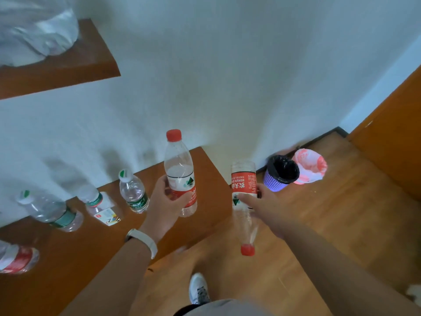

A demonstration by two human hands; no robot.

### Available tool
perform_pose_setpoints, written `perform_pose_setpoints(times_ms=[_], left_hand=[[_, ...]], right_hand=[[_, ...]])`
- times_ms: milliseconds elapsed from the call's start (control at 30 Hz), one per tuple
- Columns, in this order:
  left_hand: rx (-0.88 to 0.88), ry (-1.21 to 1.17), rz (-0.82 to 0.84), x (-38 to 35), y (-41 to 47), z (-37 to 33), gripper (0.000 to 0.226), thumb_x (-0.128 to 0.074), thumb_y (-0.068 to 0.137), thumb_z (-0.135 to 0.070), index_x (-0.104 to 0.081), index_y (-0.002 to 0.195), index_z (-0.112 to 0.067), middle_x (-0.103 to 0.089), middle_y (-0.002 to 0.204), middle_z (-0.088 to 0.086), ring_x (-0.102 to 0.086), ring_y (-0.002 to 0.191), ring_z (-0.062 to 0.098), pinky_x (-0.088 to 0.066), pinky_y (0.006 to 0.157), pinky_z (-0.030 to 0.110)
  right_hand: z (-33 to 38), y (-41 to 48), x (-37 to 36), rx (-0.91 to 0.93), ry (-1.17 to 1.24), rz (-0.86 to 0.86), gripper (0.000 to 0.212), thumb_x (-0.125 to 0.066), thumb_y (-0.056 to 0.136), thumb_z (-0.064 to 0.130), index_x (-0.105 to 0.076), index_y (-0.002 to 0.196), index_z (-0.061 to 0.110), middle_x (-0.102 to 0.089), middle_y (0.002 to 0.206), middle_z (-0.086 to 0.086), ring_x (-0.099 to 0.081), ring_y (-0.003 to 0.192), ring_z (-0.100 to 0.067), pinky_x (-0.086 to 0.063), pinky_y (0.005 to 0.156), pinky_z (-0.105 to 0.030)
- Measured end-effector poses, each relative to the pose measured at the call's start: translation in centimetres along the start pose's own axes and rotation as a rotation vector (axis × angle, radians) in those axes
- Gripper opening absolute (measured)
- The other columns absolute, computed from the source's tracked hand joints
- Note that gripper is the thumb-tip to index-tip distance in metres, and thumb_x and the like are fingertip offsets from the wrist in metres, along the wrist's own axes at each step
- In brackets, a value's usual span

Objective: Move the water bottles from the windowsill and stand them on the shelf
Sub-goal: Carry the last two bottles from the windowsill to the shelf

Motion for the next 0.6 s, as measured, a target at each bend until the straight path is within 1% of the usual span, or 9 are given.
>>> perform_pose_setpoints(times_ms=[67, 167, 267, 333, 433, 533, 600], left_hand=[[0.018, -0.008, -0.003, 0.1, 2.0, 0.8, 0.073, -0.084, 0.078, -0.022, -0.044, 0.139, -0.026, -0.059, 0.121, -0.014, -0.060, 0.111, 0.009, -0.052, 0.089, 0.027], [0.034, 0.003, -0.002, 0.5, 4.3, 2.0, 0.074, -0.085, 0.077, -0.023, -0.044, 0.140, -0.026, -0.060, 0.122, -0.012, -0.061, 0.110, 0.009, -0.053, 0.092, 0.029], [0.057, -0.002, 0.009, 0.8, 5.5, 3.8, 0.070, -0.086, 0.076, -0.025, -0.047, 0.134, -0.030, -0.063, 0.120, -0.015, -0.064, 0.109, 0.009, -0.055, 0.095, 0.033], [0.080, 0.009, -0.004, 1.0, 5.8, 5.1, 0.068, -0.086, 0.076, -0.026, -0.047, 0.130, -0.035, -0.063, 0.120, -0.015, -0.065, 0.109, 0.011, -0.056, 0.095, 0.034], [0.096, 0.003, -0.047, 1.2, 6.3, 6.6, 0.068, -0.086, 0.076, -0.028, -0.045, 0.128, -0.038, -0.063, 0.119, -0.017, -0.064, 0.109, 0.010, -0.055, 0.093, 0.029], [0.128, 0.007, -0.094, 1.0, 6.5, 8.2, 0.068, -0.087, 0.074, -0.027, -0.046, 0.128, -0.037, -0.062, 0.117, -0.019, -0.065, 0.108, 0.010, -0.055, 0.091, 0.026], [0.152, -0.009, -0.125, 0.8, 6.5, 9.3, 0.071, -0.088, 0.073, -0.025, -0.048, 0.130, -0.034, -0.064, 0.121, -0.015, -0.065, 0.110, 0.011, -0.057, 0.094, 0.033]], right_hand=[[0.8, 2.7, -0.8, -0.012, -0.031, 0.014, 0.049, -0.077, 0.082, 0.036, -0.054, 0.124, 0.023, -0.069, 0.107, 0.001, -0.069, 0.092, -0.014, -0.058, 0.086, -0.039], [1.1, 5.7, -2.7, -0.043, -0.091, 0.058, 0.050, -0.076, 0.083, 0.039, -0.052, 0.124, 0.024, -0.068, 0.107, 0.002, -0.069, 0.094, -0.015, -0.058, 0.088, -0.042], [1.0, 7.7, -5.0, -0.088, -0.148, 0.110, 0.049, -0.073, 0.085, 0.041, -0.048, 0.124, 0.027, -0.065, 0.109, 0.003, -0.067, 0.096, -0.016, -0.056, 0.089, -0.041], [0.6, 8.8, -6.2, -0.116, -0.185, 0.143, 0.048, -0.072, 0.086, 0.042, -0.046, 0.124, 0.028, -0.065, 0.110, 0.003, -0.067, 0.096, -0.017, -0.056, 0.089, -0.043], [0.2, 10.7, -7.3, -0.137, -0.203, 0.183, 0.050, -0.072, 0.085, 0.043, -0.048, 0.125, 0.025, -0.066, 0.109, 0.001, -0.068, 0.096, -0.019, -0.055, 0.091, -0.045], [-0.2, 12.1, -8.2, -0.172, -0.189, 0.224, 0.049, -0.070, 0.086, 0.044, -0.048, 0.125, 0.024, -0.066, 0.111, 0.000, -0.067, 0.098, -0.020, -0.055, 0.093, -0.046], [-0.6, 12.9, -8.7, -0.187, -0.176, 0.248, 0.048, -0.072, 0.085, 0.042, -0.050, 0.123, 0.023, -0.067, 0.109, -0.002, -0.069, 0.096, -0.021, -0.055, 0.092, -0.046]])
Point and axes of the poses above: each hand's wrist, its own y-axis towards the middle knuckle, its own x-axis out of the back of the hand, z = x × y, the point moved 8 cm from there along y, towards the middle knuckle
